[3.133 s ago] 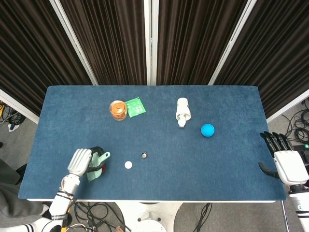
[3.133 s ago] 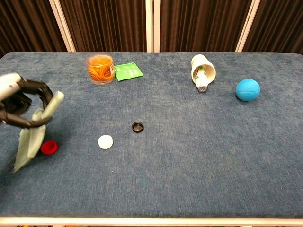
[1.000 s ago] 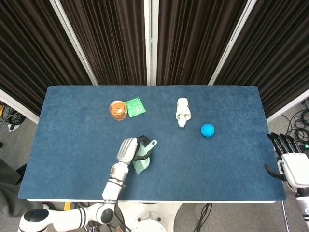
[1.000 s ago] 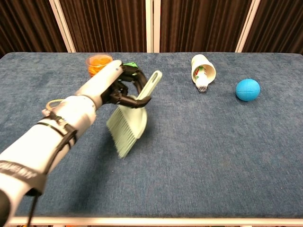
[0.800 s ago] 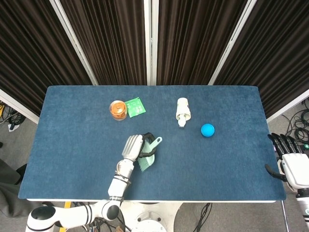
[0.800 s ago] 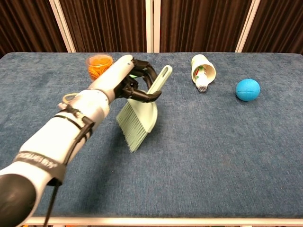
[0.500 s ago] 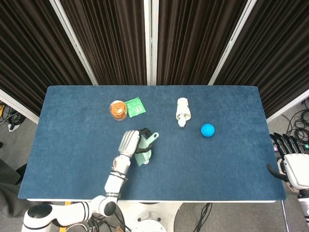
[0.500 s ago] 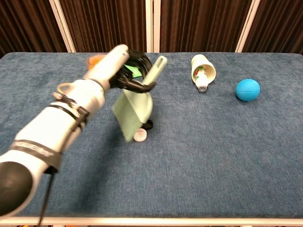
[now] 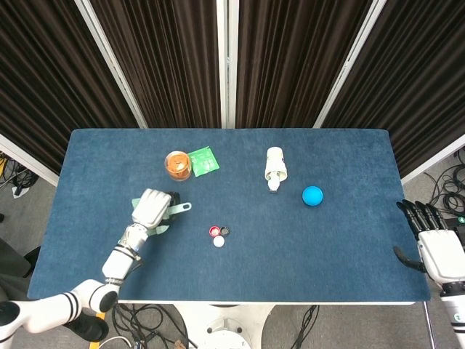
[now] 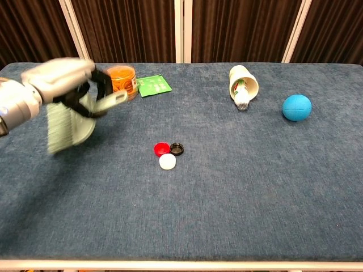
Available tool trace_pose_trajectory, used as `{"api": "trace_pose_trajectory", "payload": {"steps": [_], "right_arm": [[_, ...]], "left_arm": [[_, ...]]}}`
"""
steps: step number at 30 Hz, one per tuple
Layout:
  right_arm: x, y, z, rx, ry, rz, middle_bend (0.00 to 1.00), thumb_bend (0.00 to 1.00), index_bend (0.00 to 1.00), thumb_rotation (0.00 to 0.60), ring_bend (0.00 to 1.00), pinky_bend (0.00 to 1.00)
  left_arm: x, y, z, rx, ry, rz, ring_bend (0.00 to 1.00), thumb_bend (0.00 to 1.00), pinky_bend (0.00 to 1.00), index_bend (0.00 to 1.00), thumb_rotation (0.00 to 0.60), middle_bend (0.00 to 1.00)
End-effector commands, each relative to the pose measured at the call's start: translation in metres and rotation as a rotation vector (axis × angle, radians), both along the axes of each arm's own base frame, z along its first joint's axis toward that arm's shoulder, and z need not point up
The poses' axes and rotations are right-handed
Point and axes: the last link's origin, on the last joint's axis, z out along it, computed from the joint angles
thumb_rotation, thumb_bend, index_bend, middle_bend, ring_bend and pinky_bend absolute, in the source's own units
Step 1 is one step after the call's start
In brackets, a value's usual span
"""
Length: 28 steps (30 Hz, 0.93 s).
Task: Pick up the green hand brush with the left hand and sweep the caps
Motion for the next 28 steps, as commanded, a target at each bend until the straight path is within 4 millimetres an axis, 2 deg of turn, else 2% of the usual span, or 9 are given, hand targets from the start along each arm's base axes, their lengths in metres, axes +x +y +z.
{"api": "trace_pose_trajectory", "payload": {"steps": [1, 3, 6, 10, 13, 16, 20, 23, 28], "right_arm": [[0.001, 0.001, 0.000, -0.002, 0.002, 0.000, 0.06, 0.20, 0.00, 0.600, 0.00, 0.00], [0.001, 0.003, 0.002, -0.009, 0.005, 0.000, 0.06, 0.20, 0.00, 0.600, 0.00, 0.00], [0.002, 0.005, 0.004, -0.020, 0.010, -0.001, 0.07, 0.20, 0.00, 0.600, 0.00, 0.00], [0.003, 0.005, 0.003, -0.016, 0.014, -0.007, 0.07, 0.20, 0.00, 0.600, 0.00, 0.00], [0.000, 0.002, 0.002, -0.005, 0.015, -0.021, 0.07, 0.20, 0.00, 0.600, 0.00, 0.00], [-0.002, -0.003, 0.000, 0.007, 0.008, -0.026, 0.07, 0.20, 0.00, 0.600, 0.00, 0.00], [-0.003, -0.009, -0.005, 0.021, 0.002, -0.014, 0.07, 0.21, 0.00, 0.600, 0.00, 0.00], [-0.004, -0.012, -0.007, 0.013, 0.012, -0.008, 0.07, 0.21, 0.00, 0.600, 0.00, 0.00], [0.000, -0.008, -0.012, -0.005, 0.008, 0.016, 0.07, 0.21, 0.00, 0.600, 0.00, 0.00]], "left_arm": [[-0.013, 0.002, -0.008, -0.122, 0.124, 0.035, 0.71, 0.37, 0.93, 0.30, 0.600, 0.46], [-0.008, 0.002, -0.009, -0.126, 0.099, 0.050, 0.61, 0.26, 0.88, 0.20, 0.600, 0.40], [-0.004, 0.003, -0.004, -0.105, 0.028, 0.071, 0.44, 0.20, 0.77, 0.17, 0.600, 0.33], [-0.011, 0.002, 0.026, -0.009, -0.096, 0.100, 0.37, 0.18, 0.63, 0.16, 0.600, 0.29], [-0.034, -0.002, 0.061, 0.102, -0.170, 0.143, 0.36, 0.17, 0.55, 0.16, 0.600, 0.29], [-0.071, -0.012, 0.097, 0.199, -0.124, 0.189, 0.30, 0.17, 0.47, 0.16, 0.600, 0.29], [-0.119, -0.047, 0.139, 0.297, -0.026, 0.253, 0.18, 0.17, 0.30, 0.16, 0.600, 0.27], [-0.140, -0.078, 0.160, 0.362, -0.003, 0.285, 0.16, 0.17, 0.26, 0.16, 0.600, 0.26], [-0.149, -0.125, 0.173, 0.410, 0.017, 0.313, 0.15, 0.17, 0.25, 0.16, 0.600, 0.26]]}}
